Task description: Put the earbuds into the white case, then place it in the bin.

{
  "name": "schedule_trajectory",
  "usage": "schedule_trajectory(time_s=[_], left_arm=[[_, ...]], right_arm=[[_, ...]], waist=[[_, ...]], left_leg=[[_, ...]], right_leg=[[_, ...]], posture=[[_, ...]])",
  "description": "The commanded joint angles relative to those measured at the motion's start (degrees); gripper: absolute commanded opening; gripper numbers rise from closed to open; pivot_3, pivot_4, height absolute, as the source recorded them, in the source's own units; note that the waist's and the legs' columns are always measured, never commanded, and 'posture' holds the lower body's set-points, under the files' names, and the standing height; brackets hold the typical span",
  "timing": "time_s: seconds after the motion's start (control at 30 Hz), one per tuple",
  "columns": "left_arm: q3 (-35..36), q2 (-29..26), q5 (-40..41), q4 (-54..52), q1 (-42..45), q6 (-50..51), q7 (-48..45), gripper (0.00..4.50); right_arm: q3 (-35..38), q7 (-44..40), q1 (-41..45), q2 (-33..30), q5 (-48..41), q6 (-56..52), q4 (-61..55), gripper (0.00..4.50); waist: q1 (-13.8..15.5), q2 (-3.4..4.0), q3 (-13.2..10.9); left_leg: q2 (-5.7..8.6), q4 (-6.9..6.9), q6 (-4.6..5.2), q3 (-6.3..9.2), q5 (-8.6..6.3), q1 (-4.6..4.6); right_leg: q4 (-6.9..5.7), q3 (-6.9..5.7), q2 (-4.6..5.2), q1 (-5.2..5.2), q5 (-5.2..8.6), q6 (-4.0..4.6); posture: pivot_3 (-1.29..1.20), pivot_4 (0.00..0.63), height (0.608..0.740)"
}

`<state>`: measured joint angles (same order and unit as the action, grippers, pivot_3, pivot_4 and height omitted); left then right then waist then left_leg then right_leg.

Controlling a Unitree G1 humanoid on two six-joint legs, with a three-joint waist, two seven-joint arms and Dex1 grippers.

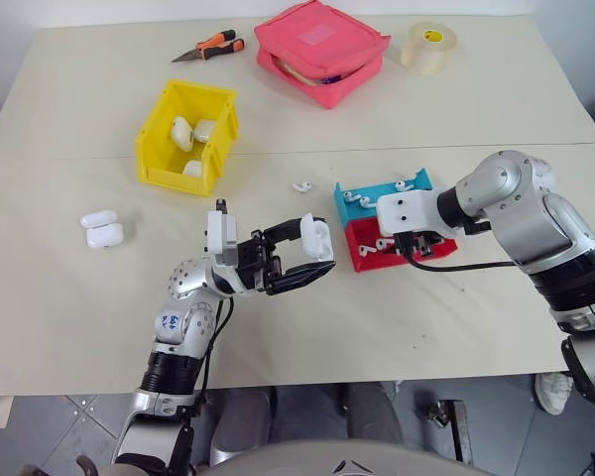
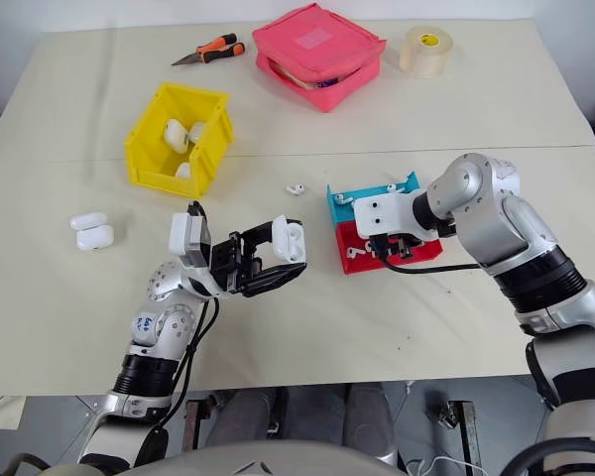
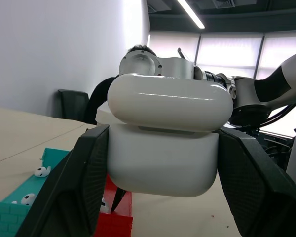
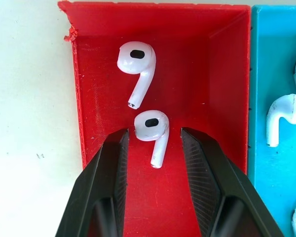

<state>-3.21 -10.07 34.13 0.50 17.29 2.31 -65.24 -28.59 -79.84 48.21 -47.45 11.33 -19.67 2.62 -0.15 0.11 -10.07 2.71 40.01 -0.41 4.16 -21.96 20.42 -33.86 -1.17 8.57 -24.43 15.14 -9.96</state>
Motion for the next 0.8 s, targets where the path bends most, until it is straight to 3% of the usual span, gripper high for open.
schedule_trajectory(time_s=[0.03,0.13,0.3,0.57,0.67,0.8], left_arm=[[0.31,-0.01,0.34,-1.99,0.54,-0.92,0.08,2.87],[0.27,-0.04,0.36,-2.02,0.61,-0.86,0.14,2.87],[0.23,-0.04,0.48,-2.17,0.61,-0.65,0.23,2.87],[0.14,-0.04,0.5,-2.38,0.34,-0.51,0.34,2.87],[0.19,0.0,0.76,-2.11,0.76,-0.22,0.19,2.87],[0.36,-0.03,1.86,-1.65,1.76,0.88,-0.55,2.87]], right_arm=[[-0.17,-0.64,-0.29,0.75,0.62,0.51,-0.17,1.73],[-0.11,-0.71,-0.54,1.01,0.78,0.61,-0.15,1.73],[0.03,-0.92,-0.97,1.08,0.99,0.74,-0.29,0.57],[1.4,-0.51,-2.05,0.41,0.57,-0.32,-1.8,0.53],[6.84,-0.76,-4.97,-2.65,-2.63,-3.69,-5.92,0.53],[20.16,1.01,-13.73,-5.55,-12.21,-6.6,-13.22,0.53]], waist=[[-0.02,0.0,0.0],[0.0,0.0,0.0],[-0.02,0.0,0.0],[0.01,0.0,0.0],[0.27,0.0,0.0],[1.08,0.0,0.0]], left_leg=[[0.0,0.0,0.0,0.0,0.0,0.0],[0.0,0.01,-0.01,0.0,0.01,0.0],[0.0,0.03,-0.01,0.0,0.01,0.0],[0.0,0.04,-0.03,0.0,0.02,-0.01],[0.0,0.04,-0.03,0.0,0.01,0.0],[0.07,0.05,0.0,0.03,0.0,0.08]], right_leg=[[0.0,0.0,0.0,0.0,0.0,0.0],[-0.01,0.0,0.0,0.0,0.0,0.0],[-0.02,0.0,0.0,0.0,0.0,0.0],[-0.04,0.01,0.0,0.0,0.0,0.0],[-0.04,0.01,0.01,0.0,0.0,0.0],[0.0,0.01,0.05,-0.01,-0.01,0.0]], posture=[[0.0,0.15,0.74],[0.0,0.15,0.74],[0.0,0.15,0.74],[0.0,0.15,0.74],[0.0,0.15,0.74],[0.0,0.15,0.74]])
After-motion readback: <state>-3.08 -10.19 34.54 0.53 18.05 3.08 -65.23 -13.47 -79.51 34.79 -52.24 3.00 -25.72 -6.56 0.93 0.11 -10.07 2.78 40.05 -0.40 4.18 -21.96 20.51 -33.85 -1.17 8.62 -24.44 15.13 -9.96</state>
